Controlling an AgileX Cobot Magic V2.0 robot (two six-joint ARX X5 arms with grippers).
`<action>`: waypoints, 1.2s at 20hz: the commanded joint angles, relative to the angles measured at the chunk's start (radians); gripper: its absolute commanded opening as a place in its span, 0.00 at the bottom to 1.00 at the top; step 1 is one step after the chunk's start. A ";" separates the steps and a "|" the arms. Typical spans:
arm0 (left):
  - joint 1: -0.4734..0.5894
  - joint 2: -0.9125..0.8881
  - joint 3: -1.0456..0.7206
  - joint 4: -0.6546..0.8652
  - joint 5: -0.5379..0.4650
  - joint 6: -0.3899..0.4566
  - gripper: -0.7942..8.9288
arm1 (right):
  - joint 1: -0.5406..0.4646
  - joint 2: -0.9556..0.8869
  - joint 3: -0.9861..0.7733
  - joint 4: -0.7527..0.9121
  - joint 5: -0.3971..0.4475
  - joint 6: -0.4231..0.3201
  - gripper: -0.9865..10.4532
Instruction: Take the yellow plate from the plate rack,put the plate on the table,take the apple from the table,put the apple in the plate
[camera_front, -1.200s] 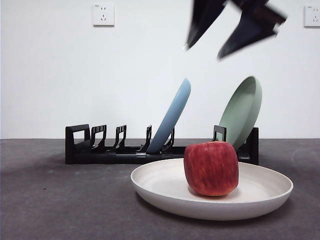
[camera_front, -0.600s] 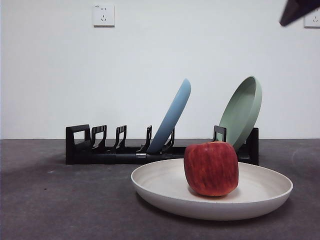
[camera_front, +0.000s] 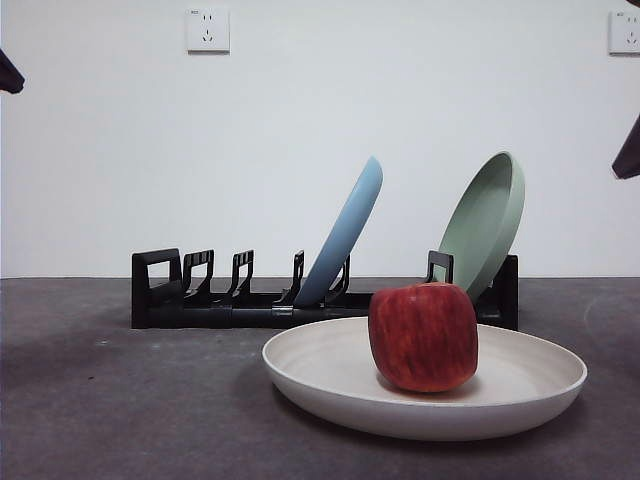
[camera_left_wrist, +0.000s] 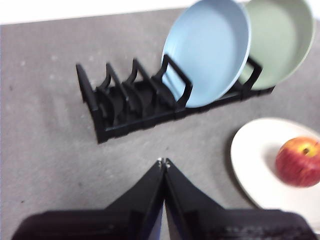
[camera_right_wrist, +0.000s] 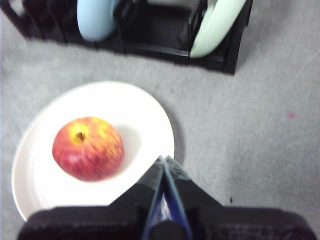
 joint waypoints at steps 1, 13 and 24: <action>-0.003 0.002 0.000 -0.034 -0.006 -0.051 0.08 | 0.001 -0.002 -0.003 0.003 0.003 0.024 0.08; -0.008 -0.035 -0.001 -0.035 -0.037 0.109 0.08 | 0.001 -0.002 -0.003 0.003 0.003 0.024 0.08; 0.174 -0.488 -0.381 0.231 -0.036 0.213 0.08 | 0.001 -0.002 -0.003 0.003 0.003 0.024 0.08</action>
